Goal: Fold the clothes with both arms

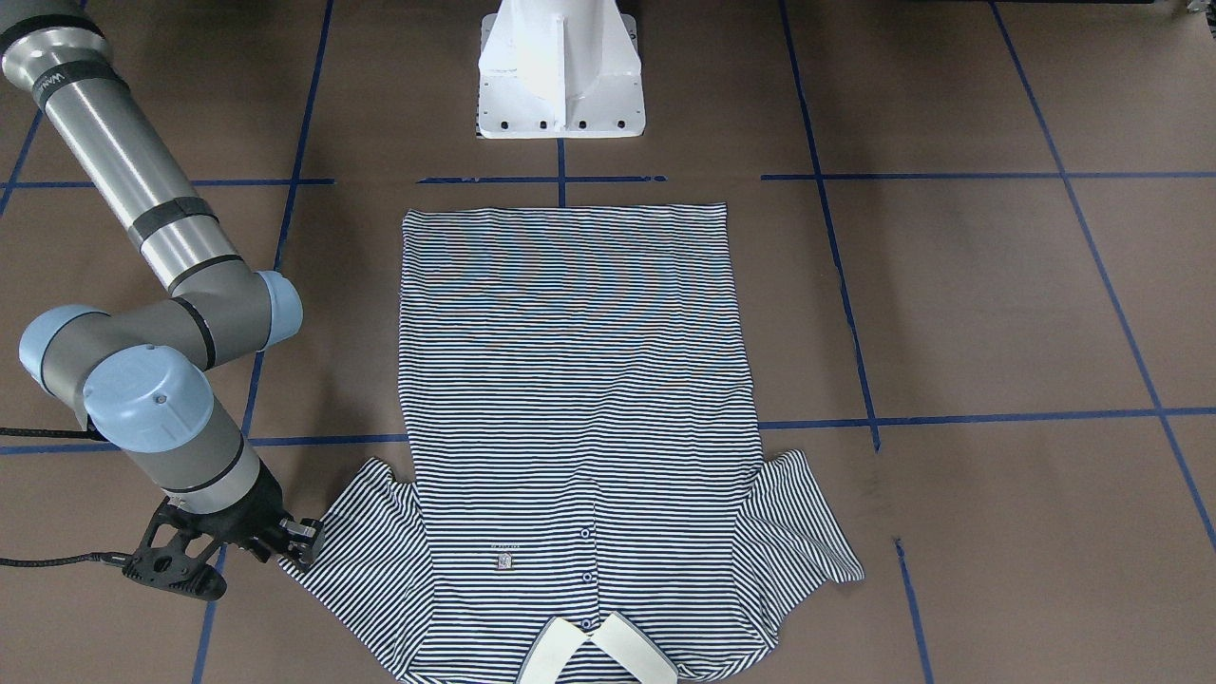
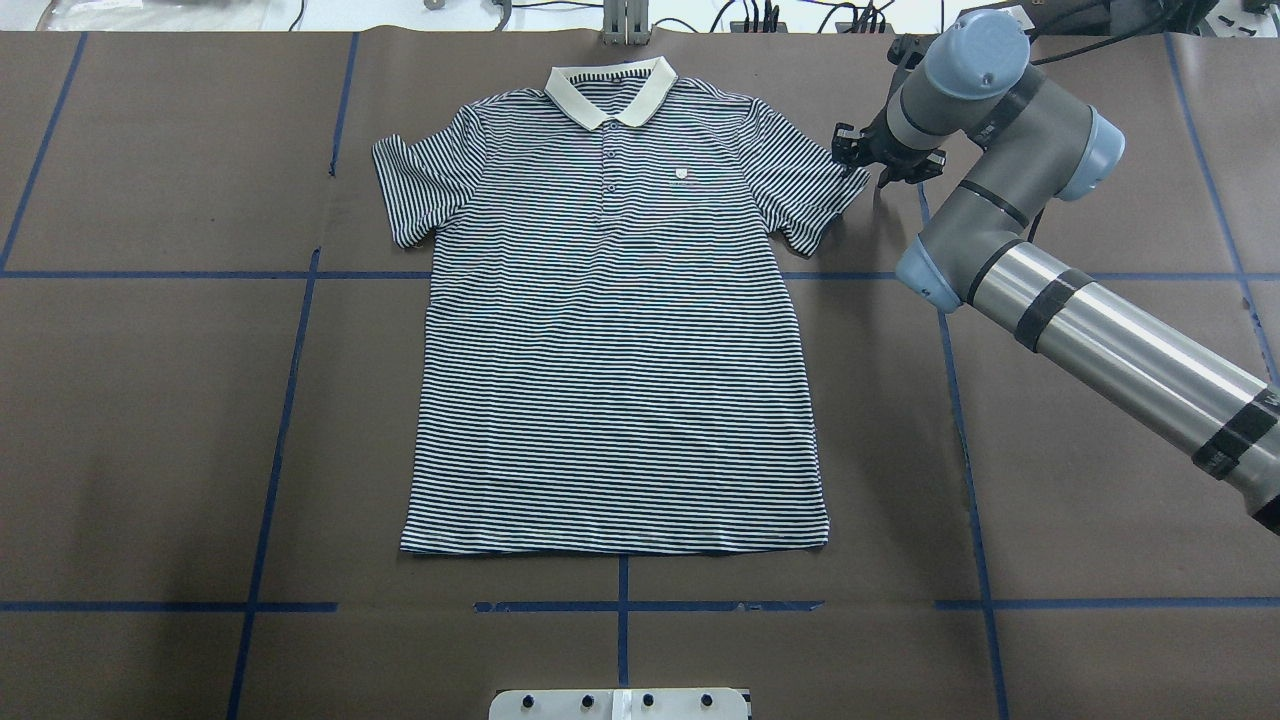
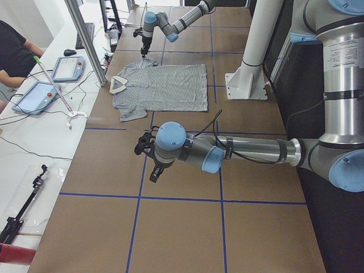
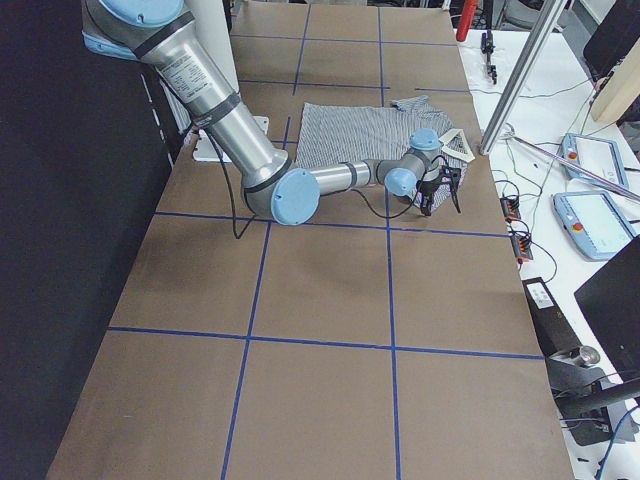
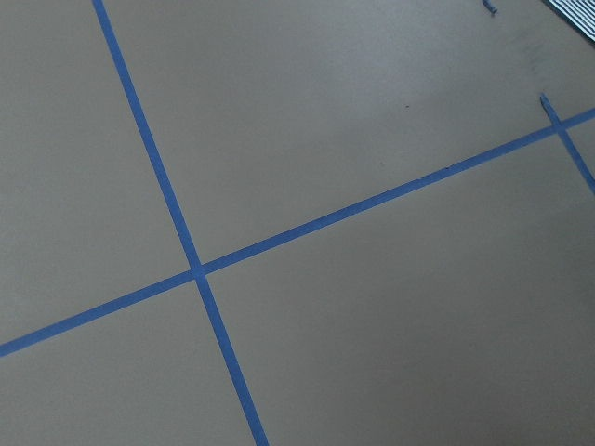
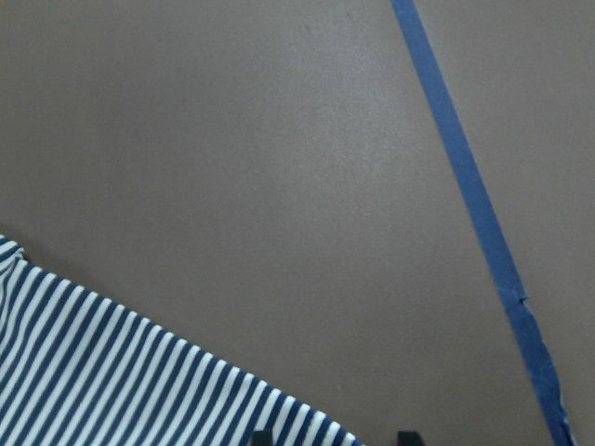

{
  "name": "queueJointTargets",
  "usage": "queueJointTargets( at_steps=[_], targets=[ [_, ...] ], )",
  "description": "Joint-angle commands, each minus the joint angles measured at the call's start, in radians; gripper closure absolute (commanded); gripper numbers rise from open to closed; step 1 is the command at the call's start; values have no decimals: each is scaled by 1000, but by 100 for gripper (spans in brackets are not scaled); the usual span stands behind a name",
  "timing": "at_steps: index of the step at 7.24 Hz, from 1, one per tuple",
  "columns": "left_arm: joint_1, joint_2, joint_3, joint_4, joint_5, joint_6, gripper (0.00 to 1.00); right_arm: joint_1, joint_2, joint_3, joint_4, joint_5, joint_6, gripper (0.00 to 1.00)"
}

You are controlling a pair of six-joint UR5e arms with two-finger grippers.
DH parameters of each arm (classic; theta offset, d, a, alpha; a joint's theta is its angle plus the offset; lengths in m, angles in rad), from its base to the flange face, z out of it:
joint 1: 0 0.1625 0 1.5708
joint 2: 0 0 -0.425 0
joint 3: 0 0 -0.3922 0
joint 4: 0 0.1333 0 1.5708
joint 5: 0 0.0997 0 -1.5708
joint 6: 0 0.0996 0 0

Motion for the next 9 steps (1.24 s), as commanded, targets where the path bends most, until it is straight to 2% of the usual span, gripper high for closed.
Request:
queueJointTargets(
  at_steps=[1, 3, 4, 6, 7, 8, 9],
  targets=[
    [0, 1, -2, 0, 0, 0, 0, -1, 1, -4, 0, -7, 1, 100],
    [0, 1, 0, 0, -2, 0, 0, -1, 4, 13, 0, -5, 0, 100],
    [0, 1, 0, 0, -2, 0, 0, -20, 21, 64, -5, -7, 9, 100],
    [0, 3, 0, 0, -40, 0, 0, -106, 130, 70, -9, -39, 102, 100],
    [-2, 4, -2, 0, -49, 0, 0, -148, 177, 30, -9, -115, 113, 100],
    [0, 4, -2, 0, -49, 0, 0, -163, 258, -84, -8, -161, 116, 100],
    [-2, 4, -2, 0, -51, 0, 0, -163, 280, -134, -6, -174, 113, 100]
  ],
)
